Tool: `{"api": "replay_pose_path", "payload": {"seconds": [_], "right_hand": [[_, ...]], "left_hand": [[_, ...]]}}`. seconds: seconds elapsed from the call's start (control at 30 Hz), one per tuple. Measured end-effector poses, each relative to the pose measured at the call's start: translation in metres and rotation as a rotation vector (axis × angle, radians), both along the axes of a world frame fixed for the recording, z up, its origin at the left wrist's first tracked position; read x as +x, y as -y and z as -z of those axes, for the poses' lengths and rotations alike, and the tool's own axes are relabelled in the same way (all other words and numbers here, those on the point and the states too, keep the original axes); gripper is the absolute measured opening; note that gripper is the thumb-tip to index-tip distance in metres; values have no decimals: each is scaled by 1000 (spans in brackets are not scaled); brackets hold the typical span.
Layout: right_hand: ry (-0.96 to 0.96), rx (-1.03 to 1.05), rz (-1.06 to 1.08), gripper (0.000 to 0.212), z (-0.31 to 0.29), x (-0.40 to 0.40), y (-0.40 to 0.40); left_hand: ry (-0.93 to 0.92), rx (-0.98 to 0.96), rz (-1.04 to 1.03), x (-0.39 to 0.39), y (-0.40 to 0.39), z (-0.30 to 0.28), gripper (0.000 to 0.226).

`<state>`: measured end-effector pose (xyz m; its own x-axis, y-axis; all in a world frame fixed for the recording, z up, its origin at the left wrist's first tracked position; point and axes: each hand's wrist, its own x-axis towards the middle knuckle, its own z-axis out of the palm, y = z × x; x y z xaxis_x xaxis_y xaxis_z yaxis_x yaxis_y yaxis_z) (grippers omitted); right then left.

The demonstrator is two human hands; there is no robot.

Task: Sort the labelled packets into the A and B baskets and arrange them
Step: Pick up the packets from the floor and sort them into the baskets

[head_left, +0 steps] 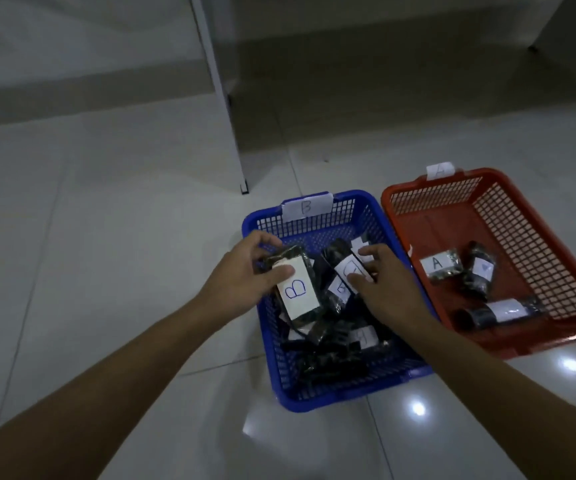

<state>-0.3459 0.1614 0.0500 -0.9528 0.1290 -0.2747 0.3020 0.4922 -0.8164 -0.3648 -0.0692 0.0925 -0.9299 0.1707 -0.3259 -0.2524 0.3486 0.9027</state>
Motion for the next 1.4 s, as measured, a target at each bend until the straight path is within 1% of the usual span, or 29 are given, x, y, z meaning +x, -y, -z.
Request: {"api": "replay_pose_path", "payload": {"seconds": [0.1, 0.2, 0.27, 0.33, 0.4, 0.5, 0.57, 0.6, 0.67, 0.73, 0.8, 0.87, 1.0, 1.1, 1.17, 1.2, 1.27, 1.3, 1.33, 1.4], "right_hand": [[-53, 186, -105, 30, 9, -41, -3], [-100, 450, -289, 27, 20, -91, -5], [-111, 522, -405, 24, 22, -123, -4], [-127, 550, -465, 20, 23, -148, 0], [-143, 558, -472, 20, 28, -161, 4], [-144, 607, -469, 27, 37, -157, 5], [-198, 616, -421, 29, 38, -148, 0], [-242, 607, -385, 29, 37, -144, -5], [-329, 558, -288, 28, 34, -133, -17], [-438, 493, -172, 25, 28, -116, -33], [-534, 454, -54, 20, 23, -91, -55], [-558, 414, 94, 17, 21, -55, -81], [-453, 362, 393, 9, 28, 47, -128], [-333, 407, 529, 8, 44, 143, -148], [-217, 419, 645, 10, 55, 215, -153], [-157, 416, 703, 11, 59, 253, -152], [-69, 453, 796, 12, 58, 324, -143], [-29, 477, 834, 12, 56, 358, -136], [15, 490, 864, 12, 54, 389, -127], [97, 479, 900, 12, 51, 446, -101]], "left_hand": [[-29, -125, 113, -41, -4, 19, 21], [-23, -225, 250, -73, -11, 41, 19], [-24, -254, 315, -88, -14, 54, 20], [-57, -305, 355, -97, -14, 66, 22], [-106, -390, 391, -101, -12, 74, 27], [-250, -614, 433, -101, -10, 80, 38], [-371, -701, 441, -100, -11, 76, 41], [-452, -712, 449, -99, -14, 73, 40], [-571, -672, 488, -99, -26, 64, 33], [-605, -583, 542, -97, -44, 55, 28], [-619, -488, 629, -89, -70, 49, 25], [-649, -390, 747, -72, -102, 48, 21], [-665, -131, 1021, 2, -167, 52, 16], [-620, -38, 1335, 71, -204, 80, 26], [-645, -57, 1576, 115, -227, 101, 42], [-676, -97, 1702, 136, -238, 111, 54], [-765, -237, 1927, 171, -259, 125, 80], [-819, -324, 2020, 187, -271, 129, 89], [-879, -396, 2096, 201, -283, 134, 93], [-977, -435, 2185, 226, -304, 142, 91]]}}
